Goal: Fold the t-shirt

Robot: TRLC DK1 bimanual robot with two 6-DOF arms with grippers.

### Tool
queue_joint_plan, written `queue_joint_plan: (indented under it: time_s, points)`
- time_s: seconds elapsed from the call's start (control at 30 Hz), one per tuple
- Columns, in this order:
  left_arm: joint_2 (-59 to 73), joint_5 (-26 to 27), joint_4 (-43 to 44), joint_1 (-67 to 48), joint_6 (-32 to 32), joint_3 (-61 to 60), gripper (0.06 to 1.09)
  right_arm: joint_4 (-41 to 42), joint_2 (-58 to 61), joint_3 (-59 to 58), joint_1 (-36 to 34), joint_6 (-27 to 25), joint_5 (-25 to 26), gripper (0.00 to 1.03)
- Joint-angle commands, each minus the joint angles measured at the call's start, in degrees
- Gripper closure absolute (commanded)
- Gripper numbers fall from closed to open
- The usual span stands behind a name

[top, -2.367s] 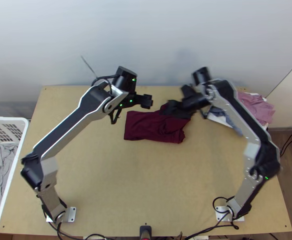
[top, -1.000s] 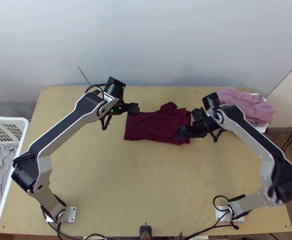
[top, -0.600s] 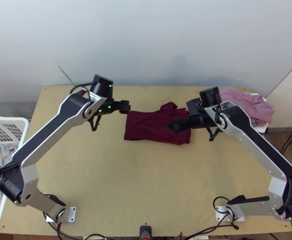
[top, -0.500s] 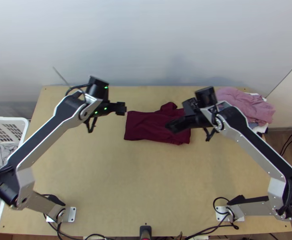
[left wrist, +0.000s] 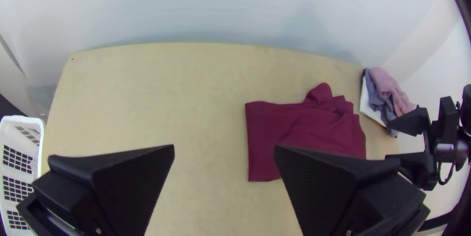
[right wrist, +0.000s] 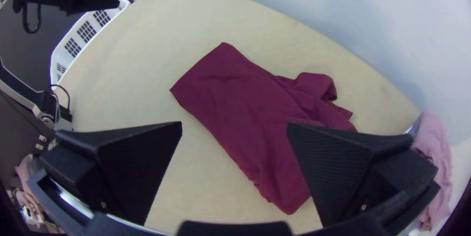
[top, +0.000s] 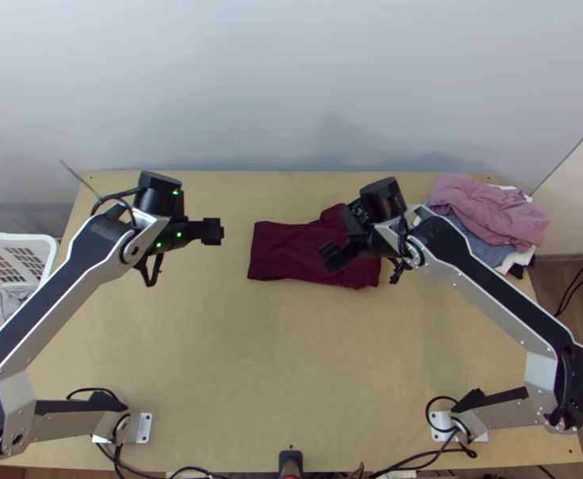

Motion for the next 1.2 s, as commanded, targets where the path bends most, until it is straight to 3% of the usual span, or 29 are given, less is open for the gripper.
queue_joint_plan:
  time_s: [0.0, 0.8, 1.17]
  points:
    - [-2.5, -0.9, 0.2, 0.7, 0.1, -2.8, 0.10, 1.2, 0.1, -1.0, 2.4, -2.3, 7.1, 0.03]
    - [-3.3, -1.2, 2.2, 0.4, 0.2, -6.4, 0.10, 5.9, -1.5, -6.4, 6.3, -1.0, 8.2, 0.03]
    - [-3.3, -1.3, 2.3, 1.0, 0.4, -8.6, 0.10, 15.7, 3.6, -16.2, 8.7, -2.8, 8.3, 0.03]
